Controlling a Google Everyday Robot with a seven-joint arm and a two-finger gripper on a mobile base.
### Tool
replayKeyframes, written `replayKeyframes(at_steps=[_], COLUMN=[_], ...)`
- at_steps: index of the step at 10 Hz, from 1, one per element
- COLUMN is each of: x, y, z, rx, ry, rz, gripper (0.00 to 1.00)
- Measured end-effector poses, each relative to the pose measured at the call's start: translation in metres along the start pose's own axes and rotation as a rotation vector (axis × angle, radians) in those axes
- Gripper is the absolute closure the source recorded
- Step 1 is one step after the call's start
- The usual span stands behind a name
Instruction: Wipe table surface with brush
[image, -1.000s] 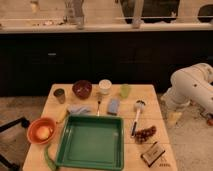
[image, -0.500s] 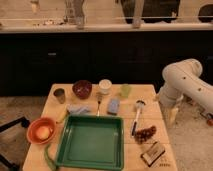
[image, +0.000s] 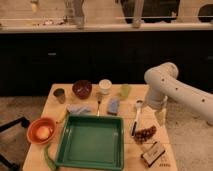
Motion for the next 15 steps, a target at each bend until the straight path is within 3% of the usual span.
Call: replayKeyframes(at_steps=[4,10,12,13,15], x=[-0.007,-0.008,-0.008,-0.01,-0.016], y=[-0.004,-0.006,-0.005,-0.008,-0.028], z=[0.021,0.023,0.023,0.025,0.031], rx=[-0.068,-0.072,-0.063,-0.033,0.016], ry=[-0.035,-0.036,-0.044,-0.064,-0.1], rz=[-0.137,-0.144,-0.149,-0.186,-0.323], gripper=[0.2,0.2,0.2,0.2,0.2])
